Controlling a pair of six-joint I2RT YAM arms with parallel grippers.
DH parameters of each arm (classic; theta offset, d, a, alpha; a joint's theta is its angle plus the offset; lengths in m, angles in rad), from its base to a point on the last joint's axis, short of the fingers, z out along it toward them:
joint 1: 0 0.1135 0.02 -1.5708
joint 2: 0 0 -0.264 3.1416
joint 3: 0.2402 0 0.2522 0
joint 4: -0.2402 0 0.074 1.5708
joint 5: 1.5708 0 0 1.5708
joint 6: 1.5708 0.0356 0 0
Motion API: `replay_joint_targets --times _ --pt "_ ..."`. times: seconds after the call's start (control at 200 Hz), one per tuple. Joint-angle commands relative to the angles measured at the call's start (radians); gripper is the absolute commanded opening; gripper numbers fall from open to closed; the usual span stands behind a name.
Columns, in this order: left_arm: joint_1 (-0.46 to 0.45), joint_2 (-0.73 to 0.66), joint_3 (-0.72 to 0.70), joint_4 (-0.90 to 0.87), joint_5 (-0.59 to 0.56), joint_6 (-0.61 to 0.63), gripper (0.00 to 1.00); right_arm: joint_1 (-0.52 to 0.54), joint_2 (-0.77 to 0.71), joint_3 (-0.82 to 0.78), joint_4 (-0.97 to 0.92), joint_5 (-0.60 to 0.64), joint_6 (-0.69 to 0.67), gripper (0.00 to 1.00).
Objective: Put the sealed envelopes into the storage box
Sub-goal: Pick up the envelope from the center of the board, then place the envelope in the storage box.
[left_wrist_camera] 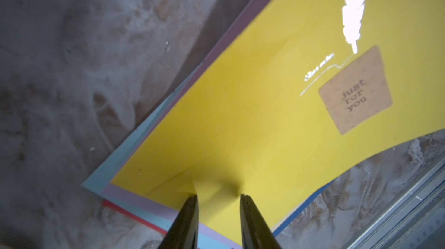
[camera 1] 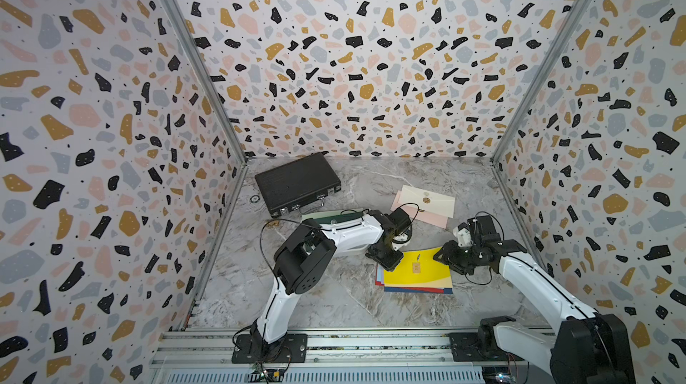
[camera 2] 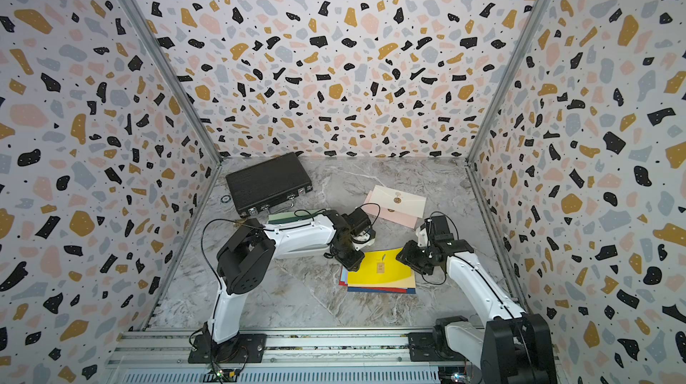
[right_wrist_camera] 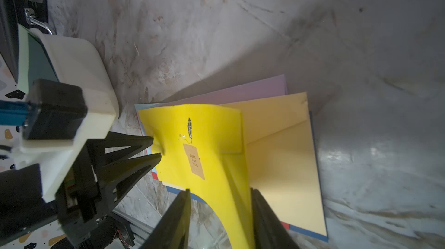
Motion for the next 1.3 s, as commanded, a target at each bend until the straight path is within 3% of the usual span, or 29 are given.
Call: replay_joint_targets --times 0.0,0.125,0.27,0.43,0.496,0.551,0.761,0.961,1.296 --pt "-0.021 0.051 -0.053 0.052 0.0 -0.004 0.33 0.006 0.009 -0.009 -0.014 -0.025 -0.012 0.38" --pt "-0.02 0.025 -0.056 0.055 0.006 -0.008 0.35 0.007 -0.011 -0.028 0.017 -0.028 -0.019 0.18" --pt "-0.02 -0.056 -0.04 0.046 -0.012 -0.012 0.48 0.006 -0.06 -0.03 0.053 -0.039 -0.047 0.0" --pt "-0.016 -0.199 0.042 -0.042 -0.076 0.02 0.61 0.006 -0.143 -0.001 0.047 -0.042 -0.106 0.0" --pt "-0.005 -0.259 0.084 -0.088 -0.097 0.04 0.81 0.006 -0.191 0.013 0.044 -0.044 -0.13 0.0" --pt "0.013 -0.307 0.116 -0.122 -0.093 0.053 0.86 0.008 -0.237 0.025 0.045 -0.054 -0.154 0.0" --pt "0.091 -0.437 0.185 -0.223 0.011 0.157 0.87 0.012 -0.421 -0.036 0.227 -0.208 -0.229 0.0" --pt "0.118 -0.48 0.169 -0.304 0.125 0.269 0.86 0.091 -0.445 -0.142 0.551 -0.423 -0.247 0.0" --pt "0.121 -0.48 0.147 -0.377 0.257 0.349 0.84 0.242 -0.426 -0.13 0.602 -0.552 -0.371 0.0"
